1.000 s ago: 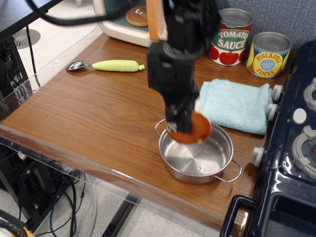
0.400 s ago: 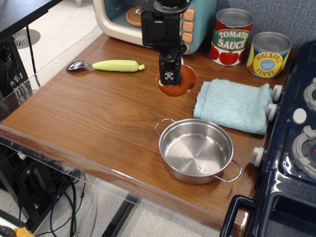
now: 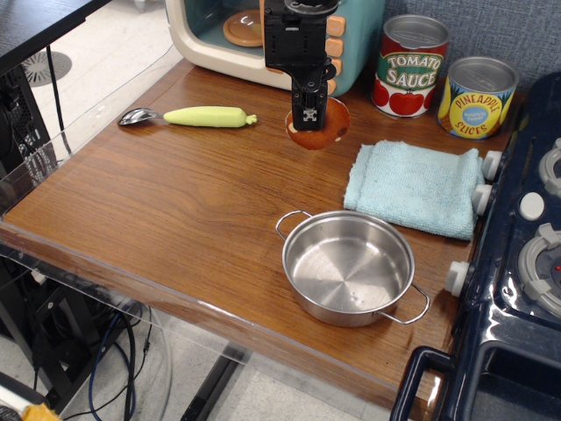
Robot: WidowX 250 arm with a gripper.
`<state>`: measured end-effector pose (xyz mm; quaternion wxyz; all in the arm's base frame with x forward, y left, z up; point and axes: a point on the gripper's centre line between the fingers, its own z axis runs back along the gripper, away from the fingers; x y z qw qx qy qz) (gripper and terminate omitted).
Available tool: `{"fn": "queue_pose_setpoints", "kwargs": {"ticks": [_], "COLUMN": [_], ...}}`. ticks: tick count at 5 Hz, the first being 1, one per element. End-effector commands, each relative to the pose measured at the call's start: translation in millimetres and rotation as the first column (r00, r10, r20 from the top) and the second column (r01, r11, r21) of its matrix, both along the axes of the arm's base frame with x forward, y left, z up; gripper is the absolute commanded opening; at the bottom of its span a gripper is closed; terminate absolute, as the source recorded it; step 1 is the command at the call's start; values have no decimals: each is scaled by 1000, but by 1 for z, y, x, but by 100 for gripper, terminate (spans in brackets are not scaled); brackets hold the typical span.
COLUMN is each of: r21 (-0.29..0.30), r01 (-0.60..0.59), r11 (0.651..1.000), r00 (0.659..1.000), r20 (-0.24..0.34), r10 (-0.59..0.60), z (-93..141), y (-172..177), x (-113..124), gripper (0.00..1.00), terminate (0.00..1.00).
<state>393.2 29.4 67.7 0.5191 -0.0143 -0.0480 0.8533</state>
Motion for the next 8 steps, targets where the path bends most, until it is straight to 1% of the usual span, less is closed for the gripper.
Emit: {"fn": "queue_pose_setpoints", "kwargs": {"ticks": [1, 2, 3, 4, 5, 6, 7, 8], "r21": [12, 17, 74, 89, 88, 101, 102, 93], "r01": [-20, -8, -25, -65, -80, -88, -95, -54], "r11": [1000, 1000, 997, 994, 993, 991, 990, 994], "r00": [1000, 1000, 999, 998, 997, 996, 985, 978], "r20": [16, -7, -25, -7, 9, 41, 155, 208], "r10": [19, 8, 27, 66, 79, 84, 78, 33], "z": [-2, -17, -16, -4, 4, 20, 55, 73], "y": [20, 18, 19, 24, 28, 30, 30, 23], "x": [21, 24, 22, 17, 16, 16, 11, 3], "gripper": [0, 0, 100, 100, 100, 100, 100, 100], "terminate": [0, 0, 0, 0, 0, 0, 0, 0]}}
